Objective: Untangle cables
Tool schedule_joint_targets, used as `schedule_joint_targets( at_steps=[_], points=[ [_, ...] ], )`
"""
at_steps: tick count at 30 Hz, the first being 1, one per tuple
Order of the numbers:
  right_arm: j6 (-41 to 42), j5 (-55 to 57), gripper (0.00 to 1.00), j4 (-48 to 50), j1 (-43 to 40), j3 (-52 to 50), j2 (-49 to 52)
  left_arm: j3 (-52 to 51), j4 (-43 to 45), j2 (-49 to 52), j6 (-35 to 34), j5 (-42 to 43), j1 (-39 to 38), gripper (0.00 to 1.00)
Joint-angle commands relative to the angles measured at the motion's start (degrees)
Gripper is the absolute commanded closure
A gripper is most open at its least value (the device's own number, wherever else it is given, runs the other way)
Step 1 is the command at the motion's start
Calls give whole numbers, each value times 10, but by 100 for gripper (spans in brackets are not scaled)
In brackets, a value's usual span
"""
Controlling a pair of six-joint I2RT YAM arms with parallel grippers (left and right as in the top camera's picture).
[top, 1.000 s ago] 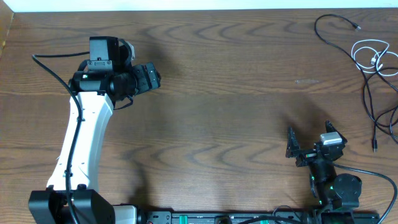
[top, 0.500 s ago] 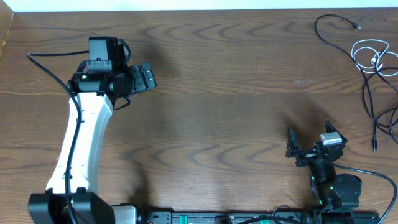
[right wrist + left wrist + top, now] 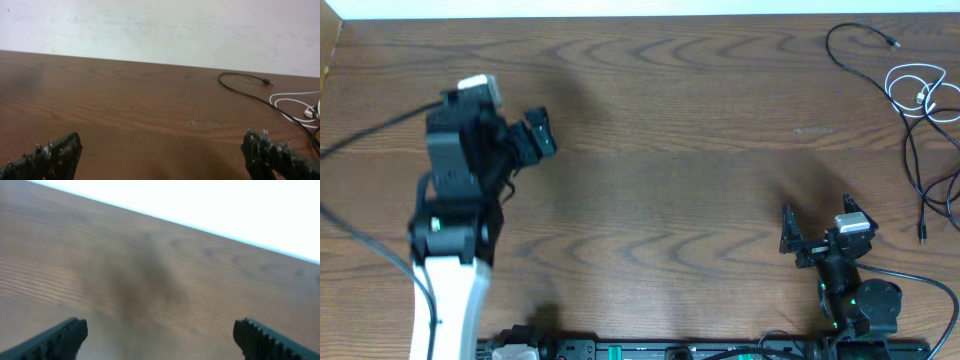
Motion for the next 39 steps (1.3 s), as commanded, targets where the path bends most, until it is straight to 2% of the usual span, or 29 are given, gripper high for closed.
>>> schedule_joint_targets(
  at_steps=[1, 7, 13, 32, 39],
  points=[
    [8, 0, 1, 0, 2, -3, -5, -95, 66, -78, 14, -7, 0, 1],
    [8, 0, 1, 0, 2, -3, -5, -268, 198, -234, 14, -7, 0, 1],
    [8, 0, 1, 0, 2, -3, -5, -396, 268, -362, 18, -7, 5, 1],
    [8, 0, 1, 0, 2, -3, -5, -562, 274, -564, 29, -10, 16, 1],
    [8, 0, 1, 0, 2, -3, -5, -566, 247, -587, 42, -19, 16, 1]
  ],
)
